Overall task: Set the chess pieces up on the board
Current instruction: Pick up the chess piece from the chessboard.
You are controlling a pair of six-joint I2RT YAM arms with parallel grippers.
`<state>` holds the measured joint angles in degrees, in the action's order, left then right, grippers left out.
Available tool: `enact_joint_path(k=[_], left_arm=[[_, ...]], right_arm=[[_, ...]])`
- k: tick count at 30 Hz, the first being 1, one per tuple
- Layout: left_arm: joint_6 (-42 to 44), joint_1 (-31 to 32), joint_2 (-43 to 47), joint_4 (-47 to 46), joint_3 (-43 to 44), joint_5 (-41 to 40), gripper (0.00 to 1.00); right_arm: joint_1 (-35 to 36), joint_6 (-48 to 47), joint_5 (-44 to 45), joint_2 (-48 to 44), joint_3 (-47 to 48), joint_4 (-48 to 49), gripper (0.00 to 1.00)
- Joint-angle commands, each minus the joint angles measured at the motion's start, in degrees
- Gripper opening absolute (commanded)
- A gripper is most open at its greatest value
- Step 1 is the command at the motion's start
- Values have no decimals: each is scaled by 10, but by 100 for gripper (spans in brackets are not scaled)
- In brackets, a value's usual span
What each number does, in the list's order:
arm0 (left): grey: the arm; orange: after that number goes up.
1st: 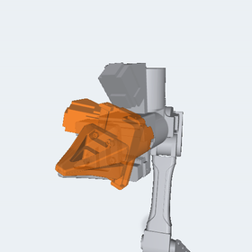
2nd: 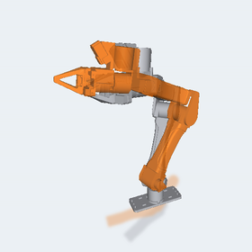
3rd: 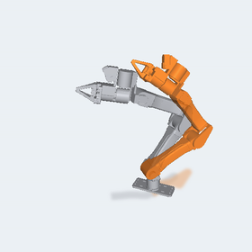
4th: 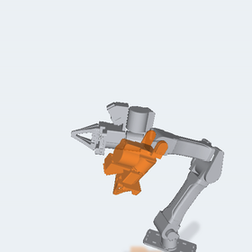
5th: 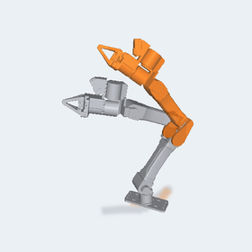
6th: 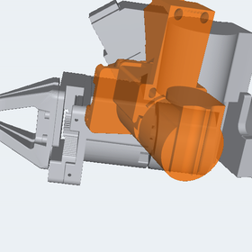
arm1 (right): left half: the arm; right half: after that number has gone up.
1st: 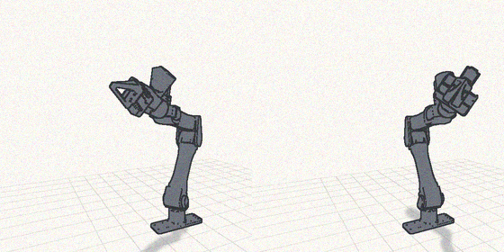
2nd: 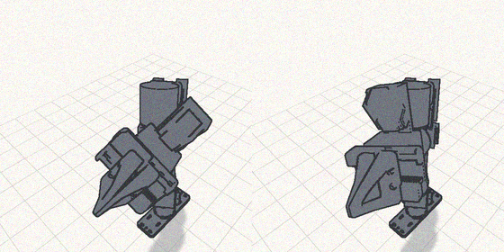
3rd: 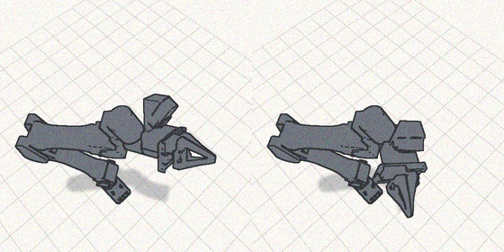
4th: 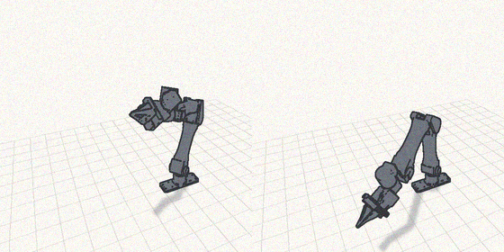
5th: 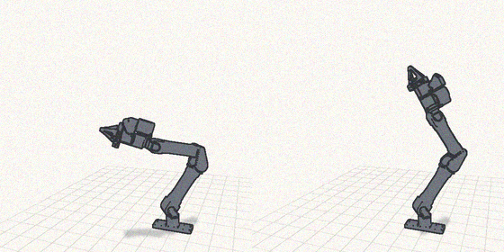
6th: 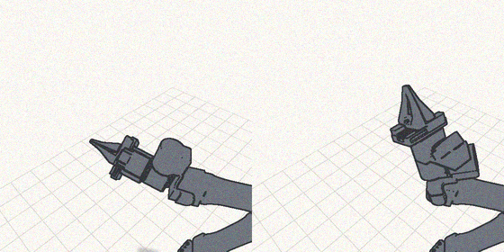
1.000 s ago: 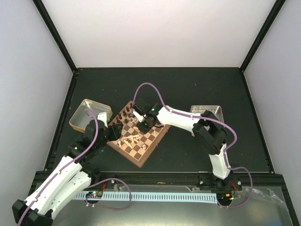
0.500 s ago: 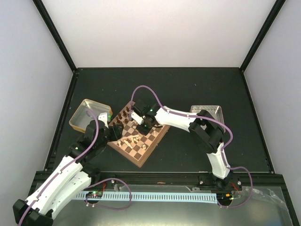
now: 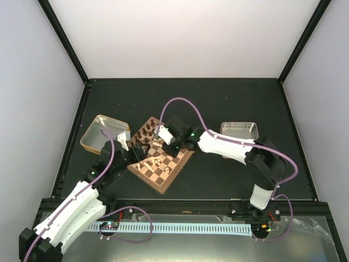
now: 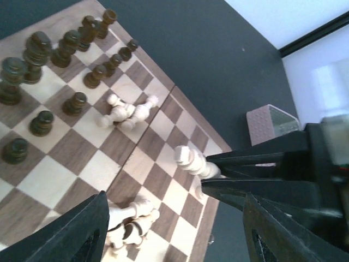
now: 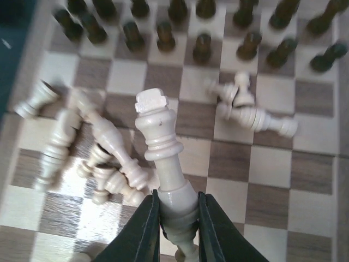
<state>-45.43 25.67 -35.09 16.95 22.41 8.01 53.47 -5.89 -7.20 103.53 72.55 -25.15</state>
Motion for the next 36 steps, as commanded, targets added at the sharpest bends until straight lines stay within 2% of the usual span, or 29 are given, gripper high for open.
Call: enact_joint_path(k=[1, 6, 9, 14, 19, 26, 30, 32, 34, 36], left_arm=[[-38, -10, -18, -103, -5, 67, 70], [-37, -21, -42, -168, -5, 106, 71], [-37, -25, -63, -193, -3, 128, 69], [-35, -26, -87, -201, -4, 136, 52], [-29, -27, -112, -208, -7, 137, 45], [-13, -31, -142, -225, 3, 147, 16], [1, -36, -153, -240, 3, 152, 2], [5, -39, -152, -240, 5, 157, 2], [4, -40, -145, -237, 7, 163, 1], [-2, -42, -135, -230, 13, 170, 2]], right_arm=[[-1, 3, -36, -59, -37, 105, 9], [-1, 8, -60, -87, -69, 139, 9], [-1, 11, -71, -93, -76, 149, 9], [-1, 20, -79, -95, -81, 163, 9], [-1, 28, -89, -95, -85, 177, 9], [-1, 40, -89, -87, -83, 181, 13], [-6, 81, -87, -89, -83, 183, 26], [-15, 119, -100, -102, -91, 193, 37], [-29, 177, -120, -127, -112, 224, 52], [-43, 240, -138, -160, -138, 264, 60]])
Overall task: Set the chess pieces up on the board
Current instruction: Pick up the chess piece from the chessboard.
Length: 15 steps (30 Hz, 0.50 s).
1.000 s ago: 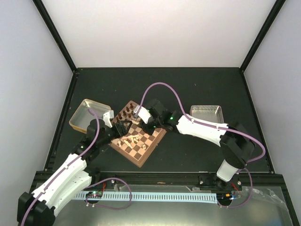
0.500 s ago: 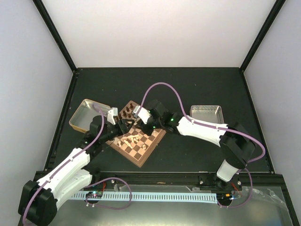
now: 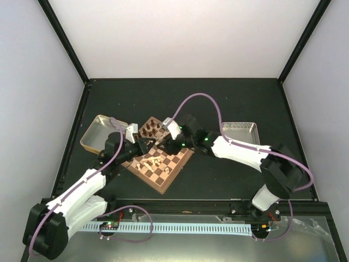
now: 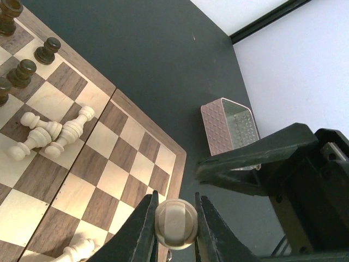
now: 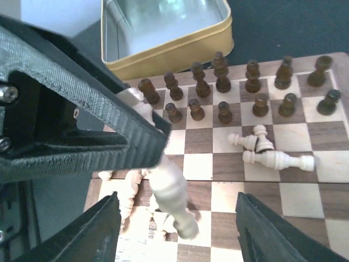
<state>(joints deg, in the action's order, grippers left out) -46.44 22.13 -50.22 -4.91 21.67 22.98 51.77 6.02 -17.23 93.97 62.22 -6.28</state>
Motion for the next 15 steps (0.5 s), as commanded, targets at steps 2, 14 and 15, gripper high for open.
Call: enact_joint_path(k=[2, 14, 15], left_arm=[[-5, -8, 30, 0, 33, 29, 2], [-214, -11, 104, -91, 61, 75, 2], [-223, -11, 106, -99, 61, 77, 2]], right_arm=[[-37, 205, -49, -98, -66, 126, 65], [-54, 714, -66, -163, -193, 452, 77], [-54, 729, -74, -160, -194, 469, 75]])
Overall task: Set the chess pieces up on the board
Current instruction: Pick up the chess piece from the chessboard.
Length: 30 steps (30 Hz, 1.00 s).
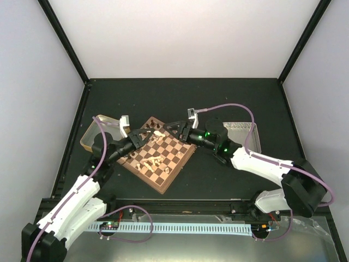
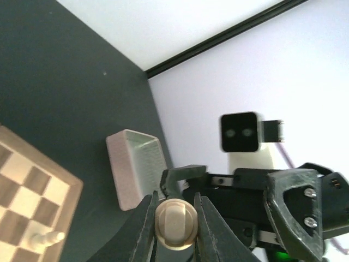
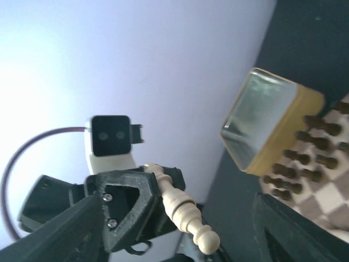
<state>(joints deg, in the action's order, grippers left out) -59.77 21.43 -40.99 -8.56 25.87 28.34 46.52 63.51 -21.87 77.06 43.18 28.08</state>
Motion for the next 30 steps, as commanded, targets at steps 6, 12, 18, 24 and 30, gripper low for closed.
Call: enact_joint_path(k=[6, 12, 18, 24, 30], left_arm=[[-114, -5, 13, -96, 18, 24, 2], [-129, -5, 9, -121, 10, 21, 2], [-135, -5, 9, -134, 5, 21, 1], [-140, -5, 3, -146, 1, 16, 1], [-141, -5, -5, -154, 2, 21, 2]], right_arm=[[0, 208, -50, 16, -13, 175, 57], [3, 206, -59, 15, -19, 142, 54], [5, 190, -54, 11, -24, 108, 58], [11, 203, -64, 22, -16, 144, 47], [13, 233, -72, 36, -16, 193, 33]])
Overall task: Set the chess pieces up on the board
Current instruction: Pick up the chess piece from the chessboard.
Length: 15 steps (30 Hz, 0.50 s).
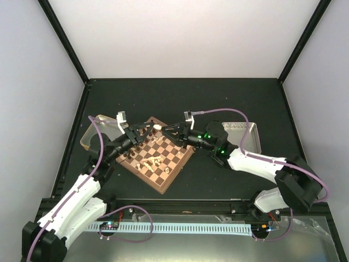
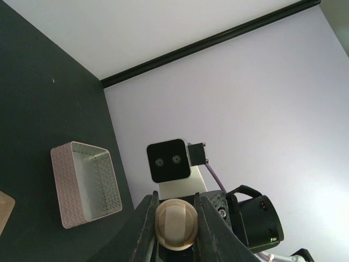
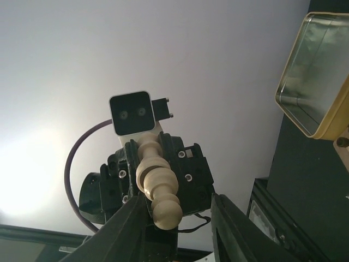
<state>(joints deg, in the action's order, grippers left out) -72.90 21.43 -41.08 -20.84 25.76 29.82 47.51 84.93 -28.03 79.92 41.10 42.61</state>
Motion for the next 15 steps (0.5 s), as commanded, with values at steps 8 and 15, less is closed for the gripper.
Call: enact_joint_path(k=[8, 15], left_arm=[[-8, -5, 1, -26, -6, 7, 2], [11, -5, 10, 0, -8, 2, 2]], right_arm=[[4, -3, 14, 3, 12, 21, 20], [3, -65, 41, -19, 12, -53, 10]])
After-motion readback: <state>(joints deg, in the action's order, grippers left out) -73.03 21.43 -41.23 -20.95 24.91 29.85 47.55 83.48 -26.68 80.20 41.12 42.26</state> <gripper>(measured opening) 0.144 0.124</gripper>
